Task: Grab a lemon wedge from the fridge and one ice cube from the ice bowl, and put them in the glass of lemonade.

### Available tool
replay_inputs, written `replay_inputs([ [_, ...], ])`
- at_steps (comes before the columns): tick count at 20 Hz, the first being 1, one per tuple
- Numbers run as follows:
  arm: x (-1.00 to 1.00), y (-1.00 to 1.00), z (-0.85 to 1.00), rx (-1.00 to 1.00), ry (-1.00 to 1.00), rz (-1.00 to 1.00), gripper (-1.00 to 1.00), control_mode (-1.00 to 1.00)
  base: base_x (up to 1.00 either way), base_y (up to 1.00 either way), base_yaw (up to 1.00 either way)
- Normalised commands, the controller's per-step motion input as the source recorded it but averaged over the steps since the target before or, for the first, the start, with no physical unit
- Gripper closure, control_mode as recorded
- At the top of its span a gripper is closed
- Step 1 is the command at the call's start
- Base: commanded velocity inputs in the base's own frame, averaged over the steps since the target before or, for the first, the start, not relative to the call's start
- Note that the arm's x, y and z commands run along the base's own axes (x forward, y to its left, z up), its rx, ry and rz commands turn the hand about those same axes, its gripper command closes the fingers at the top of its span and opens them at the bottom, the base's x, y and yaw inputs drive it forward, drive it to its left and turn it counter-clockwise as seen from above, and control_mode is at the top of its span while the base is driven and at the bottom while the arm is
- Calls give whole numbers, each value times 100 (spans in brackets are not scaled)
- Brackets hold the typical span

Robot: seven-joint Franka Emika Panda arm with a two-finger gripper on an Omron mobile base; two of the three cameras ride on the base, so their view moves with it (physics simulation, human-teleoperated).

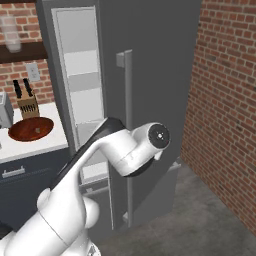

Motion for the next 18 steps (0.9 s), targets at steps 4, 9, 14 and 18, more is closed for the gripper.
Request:
replay_inputs([
  [4, -21, -32, 17, 0, -6, -4, -100, -100, 0, 0, 0],
  [9, -53, -48, 68, 1, -19, -1, -100, -100, 0, 0, 0],
  [14, -77, -10, 94, -1, -27, 0, -100, -100, 0, 0, 0],
  [18, -49, 76, 79, -23, -21, 0, -100, -100, 0, 0, 0],
])
